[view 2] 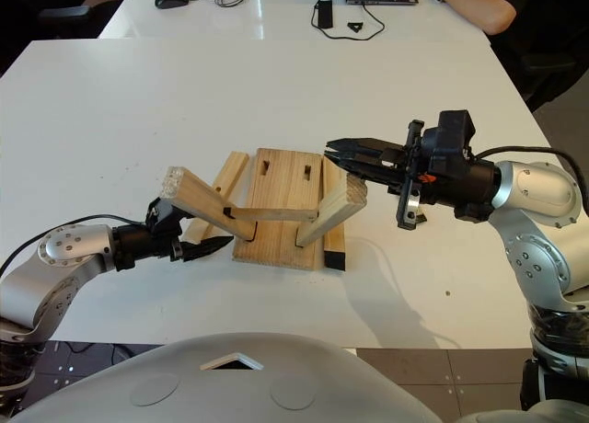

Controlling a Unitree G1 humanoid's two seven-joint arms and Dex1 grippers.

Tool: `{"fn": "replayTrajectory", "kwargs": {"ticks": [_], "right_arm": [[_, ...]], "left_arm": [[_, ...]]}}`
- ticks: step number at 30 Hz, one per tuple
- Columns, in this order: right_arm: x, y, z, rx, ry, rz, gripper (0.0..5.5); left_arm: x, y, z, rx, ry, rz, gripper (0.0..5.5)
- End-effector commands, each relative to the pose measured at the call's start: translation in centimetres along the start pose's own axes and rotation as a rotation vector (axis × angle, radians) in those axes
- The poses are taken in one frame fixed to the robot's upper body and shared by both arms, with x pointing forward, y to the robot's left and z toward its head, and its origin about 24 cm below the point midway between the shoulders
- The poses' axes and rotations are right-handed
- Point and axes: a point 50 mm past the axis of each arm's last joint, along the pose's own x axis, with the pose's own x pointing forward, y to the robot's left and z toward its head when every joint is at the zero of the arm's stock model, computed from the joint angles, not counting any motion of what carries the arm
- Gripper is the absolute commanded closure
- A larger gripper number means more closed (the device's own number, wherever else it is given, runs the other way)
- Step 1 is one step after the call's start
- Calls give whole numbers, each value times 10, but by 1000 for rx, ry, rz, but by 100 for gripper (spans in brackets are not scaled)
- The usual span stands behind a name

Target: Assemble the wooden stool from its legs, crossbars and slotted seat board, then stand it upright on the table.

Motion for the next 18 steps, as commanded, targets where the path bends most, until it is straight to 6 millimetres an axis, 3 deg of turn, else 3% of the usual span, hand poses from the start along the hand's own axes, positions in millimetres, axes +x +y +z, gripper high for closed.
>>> {"fn": "replayTrajectory", "kwargs": {"ticks": [1, 15, 18], "right_arm": [[-4, 3, -12, 95, 84, 5, 513], [-7, 12, -13, 68, 125, 64, 513], [-4, 7, -7, 49, 95, 47, 513]], "left_arm": [[-1, 3, 0, 14, 11, 18, 186], [-25, 27, 14, 110, -1, 62, 186], [-31, 18, 24, 142, -26, -1, 186]]}}
